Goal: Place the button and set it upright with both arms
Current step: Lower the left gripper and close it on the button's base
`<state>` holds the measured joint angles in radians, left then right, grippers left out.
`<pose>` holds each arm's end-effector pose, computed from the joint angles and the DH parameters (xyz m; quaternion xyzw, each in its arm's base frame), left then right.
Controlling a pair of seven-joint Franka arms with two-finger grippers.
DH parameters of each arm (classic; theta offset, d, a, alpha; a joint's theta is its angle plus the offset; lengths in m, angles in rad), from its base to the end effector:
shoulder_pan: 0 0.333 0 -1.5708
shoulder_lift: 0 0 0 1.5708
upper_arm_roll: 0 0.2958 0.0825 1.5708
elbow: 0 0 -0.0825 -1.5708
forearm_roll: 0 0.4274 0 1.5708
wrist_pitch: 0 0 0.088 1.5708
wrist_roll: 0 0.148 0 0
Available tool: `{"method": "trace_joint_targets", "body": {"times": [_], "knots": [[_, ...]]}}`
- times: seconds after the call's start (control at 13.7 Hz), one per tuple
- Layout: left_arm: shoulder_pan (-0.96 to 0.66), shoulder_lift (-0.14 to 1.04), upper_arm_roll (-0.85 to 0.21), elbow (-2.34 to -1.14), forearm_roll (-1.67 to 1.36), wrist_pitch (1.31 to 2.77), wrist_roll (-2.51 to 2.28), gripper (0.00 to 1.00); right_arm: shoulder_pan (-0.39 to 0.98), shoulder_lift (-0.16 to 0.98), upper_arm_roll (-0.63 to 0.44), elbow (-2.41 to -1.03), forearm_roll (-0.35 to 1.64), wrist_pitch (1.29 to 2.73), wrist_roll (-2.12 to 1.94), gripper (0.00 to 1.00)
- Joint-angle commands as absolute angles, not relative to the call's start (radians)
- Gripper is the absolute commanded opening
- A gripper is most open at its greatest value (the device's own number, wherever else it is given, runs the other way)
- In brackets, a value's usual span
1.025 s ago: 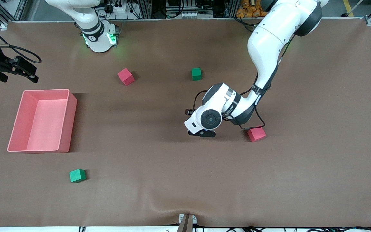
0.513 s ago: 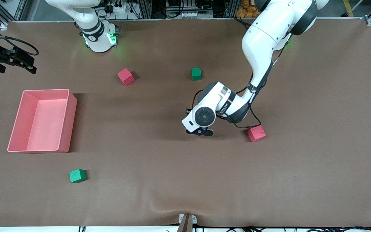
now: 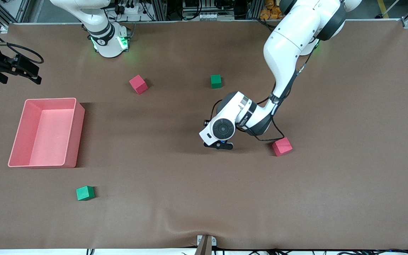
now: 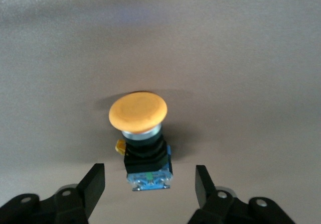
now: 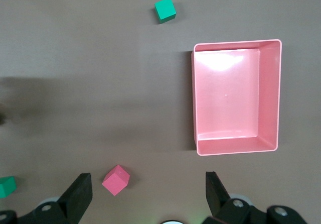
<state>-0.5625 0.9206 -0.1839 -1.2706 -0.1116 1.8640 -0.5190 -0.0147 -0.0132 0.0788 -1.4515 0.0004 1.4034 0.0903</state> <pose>0.5328 -0.4853 0.1074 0.9775 -0.0634 -0.2008 0.0110 0.5729 0.0371 0.6171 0.9998 -0.0131 -0.0174 0.0017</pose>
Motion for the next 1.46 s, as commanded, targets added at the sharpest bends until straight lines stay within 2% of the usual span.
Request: {"method": "trace_joint_targets", "body": {"times": [0.0,0.44,0.73,0.81,1.03,1.39], "knots": [[-0.6,0.943,-0.149,-1.241,-0.12,1.865,-0.508,0.78,-0.032,-0.008,0.081,-1.437,0.026,1.404,0.075,1.0],[-0.606,0.943,-0.143,-1.241,-0.12,1.864,-0.506,0.71,-0.029,-0.009,0.081,-1.439,0.026,1.399,0.074,1.0],[-0.606,0.943,-0.143,-1.243,-0.12,1.861,-0.506,0.53,-0.028,-0.009,0.081,-1.439,0.026,1.402,0.075,1.0],[-0.604,0.943,-0.143,-1.243,-0.12,1.861,-0.506,0.45,-0.028,-0.009,0.081,-1.437,0.029,1.404,0.075,1.0],[-0.604,0.933,-0.143,-1.244,-0.12,1.861,-0.509,0.0,-0.029,-0.009,0.081,-1.437,0.031,1.407,0.075,1.0],[-0.604,0.887,-0.144,-1.243,-0.12,1.865,-0.59,0.0,-0.032,-0.009,0.077,-1.439,0.043,1.413,0.075,1.0]]}}
